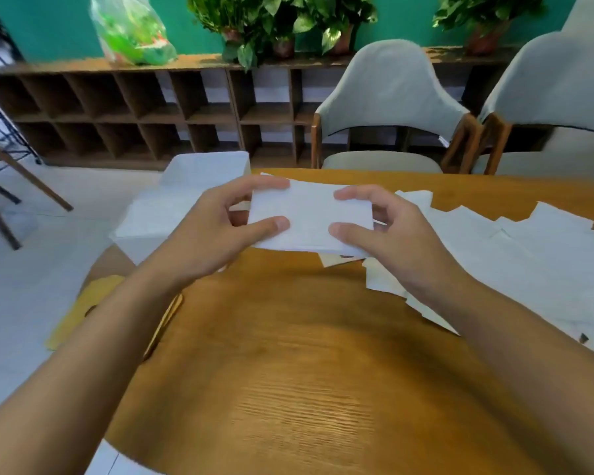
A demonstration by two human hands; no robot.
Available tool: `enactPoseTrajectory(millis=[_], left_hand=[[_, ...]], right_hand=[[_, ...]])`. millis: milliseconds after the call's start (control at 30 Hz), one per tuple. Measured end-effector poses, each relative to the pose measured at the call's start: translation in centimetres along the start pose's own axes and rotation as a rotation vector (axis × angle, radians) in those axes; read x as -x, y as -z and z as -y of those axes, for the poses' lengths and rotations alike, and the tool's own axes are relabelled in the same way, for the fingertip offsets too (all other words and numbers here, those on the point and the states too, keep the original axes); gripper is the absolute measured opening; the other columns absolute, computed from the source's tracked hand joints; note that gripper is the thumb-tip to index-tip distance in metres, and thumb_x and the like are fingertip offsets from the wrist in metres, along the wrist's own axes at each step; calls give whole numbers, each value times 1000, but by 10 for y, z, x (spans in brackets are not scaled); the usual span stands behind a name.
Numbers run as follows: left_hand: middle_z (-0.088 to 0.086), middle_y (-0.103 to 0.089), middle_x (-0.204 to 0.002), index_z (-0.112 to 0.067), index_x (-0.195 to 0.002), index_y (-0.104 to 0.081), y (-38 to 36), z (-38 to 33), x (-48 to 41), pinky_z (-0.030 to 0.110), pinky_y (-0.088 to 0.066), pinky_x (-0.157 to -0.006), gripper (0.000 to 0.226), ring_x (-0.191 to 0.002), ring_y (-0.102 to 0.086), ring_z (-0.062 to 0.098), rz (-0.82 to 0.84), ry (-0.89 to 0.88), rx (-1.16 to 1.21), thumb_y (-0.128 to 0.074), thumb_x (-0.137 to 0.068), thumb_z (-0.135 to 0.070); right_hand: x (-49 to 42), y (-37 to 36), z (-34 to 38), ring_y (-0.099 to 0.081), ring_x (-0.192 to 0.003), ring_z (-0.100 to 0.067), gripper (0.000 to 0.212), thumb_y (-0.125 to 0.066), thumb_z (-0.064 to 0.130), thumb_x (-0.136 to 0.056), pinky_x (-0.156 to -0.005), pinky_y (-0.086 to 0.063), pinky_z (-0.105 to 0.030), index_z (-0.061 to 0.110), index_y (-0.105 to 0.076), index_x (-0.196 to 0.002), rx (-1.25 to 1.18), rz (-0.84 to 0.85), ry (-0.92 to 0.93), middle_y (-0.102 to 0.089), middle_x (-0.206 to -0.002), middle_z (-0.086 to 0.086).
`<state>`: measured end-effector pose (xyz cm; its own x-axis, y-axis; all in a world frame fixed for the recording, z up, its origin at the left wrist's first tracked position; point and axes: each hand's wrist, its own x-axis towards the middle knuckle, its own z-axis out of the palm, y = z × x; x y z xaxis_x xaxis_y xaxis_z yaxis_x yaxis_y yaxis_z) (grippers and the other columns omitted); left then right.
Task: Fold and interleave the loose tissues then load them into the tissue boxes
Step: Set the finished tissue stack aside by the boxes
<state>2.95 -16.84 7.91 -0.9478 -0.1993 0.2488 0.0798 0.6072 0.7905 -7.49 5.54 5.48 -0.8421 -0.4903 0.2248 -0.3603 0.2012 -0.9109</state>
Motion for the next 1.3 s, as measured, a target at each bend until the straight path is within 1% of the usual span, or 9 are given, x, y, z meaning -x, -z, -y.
enactPoseTrajectory(millis=[167,300,400,467,567,700,933,1067,1300], left_hand=[[-23,-56,-136,-44,-128,-67,64,31,-11,16,-49,-87,36,-123,-51,-3,-127,46,-59,-74,-93,-41],[-23,-58,-129,-40,-129,-67,97,59,-29,8,-48,-75,32,-115,-53,-8,-188,105,-65,-71,-98,-36],[-25,-62,-121,-41,-126,-69,119,81,-53,8,-49,-68,28,-109,-58,-4,-235,144,-57,-70,-99,-34],[-21,-66,-114,-41,-122,-70,131,96,-71,12,-50,-71,27,-103,-63,1,-270,169,-54,-73,-96,-35],[-8,-71,-109,-38,-117,-72,141,122,-97,30,-60,-76,24,-98,-69,14,-314,200,-24,-77,-94,-36],[-6,-68,-111,-36,-118,-70,144,150,-122,33,-59,-81,23,-98,-67,17,-294,262,-70,-75,-95,-36],[-7,-67,-108,-38,-119,-69,146,160,-129,20,-48,-59,23,-93,-66,15,-218,315,-208,-72,-96,-41],[-6,-69,-106,-37,-116,-71,149,159,-123,26,-57,-73,23,-94,-67,16,-189,313,-221,-74,-94,-40],[-5,-73,-100,-33,-111,-71,144,153,-123,20,-54,-72,26,-83,-67,10,-171,282,-388,-80,-88,-40]], right_hand=[[-48,-52,25,-51,-102,3,36,-78,38,-86,-60,-47,-5,40,-60,-117,-5,90,7,-50,-125,20],[-97,-92,35,-58,-103,-7,36,-81,34,-84,-71,-55,-18,37,-62,-115,-49,103,-26,-57,-125,12],[-133,-118,36,-59,-100,-7,35,-80,31,-85,-66,-55,-14,33,-64,-116,-37,119,2,-58,-120,13],[-156,-132,33,-60,-101,-9,35,-79,31,-86,-72,-57,-18,31,-64,-117,-19,111,17,-60,-119,11],[-189,-149,29,-61,-97,-10,36,-78,31,-87,-76,-58,-22,30,-64,-120,40,98,46,-62,-114,10],[-220,-165,22,-63,-87,-13,36,-77,33,-88,-65,-55,-16,28,-63,-122,138,119,49,-63,-102,8],[-232,-170,19,-66,-75,-18,35,-79,33,-86,-67,-62,-28,27,-66,-118,266,181,-1,-61,-99,0],[-226,-167,20,-65,-81,-18,39,-80,34,-85,-69,-63,-32,27,-64,-120,296,193,8,-61,-105,0],[-219,-167,12,-56,-107,-19,49,-78,46,-82,-83,-54,-34,28,-59,-125,518,149,67,-56,-102,9]])
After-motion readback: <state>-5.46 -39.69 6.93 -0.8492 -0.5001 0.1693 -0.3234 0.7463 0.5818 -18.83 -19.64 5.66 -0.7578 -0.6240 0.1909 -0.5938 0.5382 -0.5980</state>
